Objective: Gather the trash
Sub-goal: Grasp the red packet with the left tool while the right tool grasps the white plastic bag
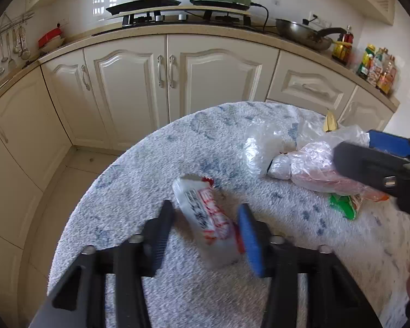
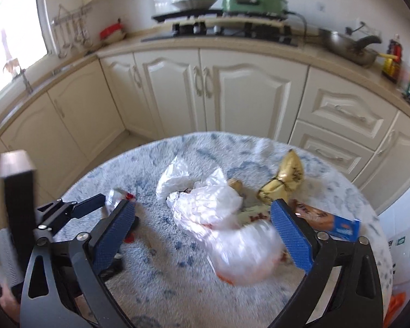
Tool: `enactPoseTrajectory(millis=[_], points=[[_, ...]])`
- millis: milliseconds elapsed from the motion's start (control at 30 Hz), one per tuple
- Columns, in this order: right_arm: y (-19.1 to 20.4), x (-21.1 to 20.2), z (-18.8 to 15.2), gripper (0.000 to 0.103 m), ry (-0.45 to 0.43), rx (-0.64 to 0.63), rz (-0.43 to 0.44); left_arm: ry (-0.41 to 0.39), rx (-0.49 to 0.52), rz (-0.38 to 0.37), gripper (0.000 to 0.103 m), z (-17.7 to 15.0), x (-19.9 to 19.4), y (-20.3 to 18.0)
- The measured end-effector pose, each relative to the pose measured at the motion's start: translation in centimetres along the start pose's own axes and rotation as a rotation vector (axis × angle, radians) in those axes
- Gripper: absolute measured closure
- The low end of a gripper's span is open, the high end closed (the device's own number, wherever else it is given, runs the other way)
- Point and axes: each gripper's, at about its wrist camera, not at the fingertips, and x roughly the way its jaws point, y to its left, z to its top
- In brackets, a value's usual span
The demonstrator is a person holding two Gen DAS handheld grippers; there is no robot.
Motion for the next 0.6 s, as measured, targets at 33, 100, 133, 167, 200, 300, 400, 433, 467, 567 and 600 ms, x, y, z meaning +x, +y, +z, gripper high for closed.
enactPoseTrajectory(millis=[33,100,133,167,200,300,400,433,467,567,600], points=[[0.2,0.7,-0.1,0.008,0.016,-0.010,-0.002,0.001,-0.011,-0.010,0.079,0.0,0.1,0.6],[0.7,2.0,-0.6,0.017,0.059,-0.037,0.003,0.001,-0.036,-0.034,0.081,0.3,0.2,1.9],[1.0,2.8,-1.0,0.027,0.089,-0.054,0.006,0.000,-0.041,-0.027,0.082,0.3,0.2,2.4],[1.5,3.2,-1.4,0.030,0.102,-0.080,-0.012,-0.001,-0.044,-0.025,0.082,0.5,0.2,2.7],[2.2,3.2,-1.9,0.030,0.093,-0.114,-0.031,-0.001,-0.052,-0.032,0.082,0.7,0.4,3.2],[2.5,2.6,-1.8,0.043,0.081,-0.081,0.039,-0.005,-0.057,-0.031,0.083,0.3,0.2,4.0],[3.2,3.5,-1.6,0.046,0.102,-0.103,0.037,-0.008,-0.062,-0.035,0.085,-0.3,-0.4,4.3],[3.5,3.9,-1.5,0.045,0.104,-0.114,0.032,-0.010,-0.062,-0.033,0.086,0.0,-0.2,4.4],[3.8,4.2,-1.4,0.045,0.105,-0.117,0.033,-0.012,-0.063,-0.033,0.087,-0.5,-0.6,4.4],[3.7,5.9,-1.6,0.046,0.101,-0.089,0.033,-0.015,-0.071,-0.033,0.087,-1.7,-1.9,4.7],[3.7,6.0,-1.6,0.045,0.092,-0.077,0.037,-0.015,-0.073,-0.035,0.087,-1.8,-2.0,4.8]])
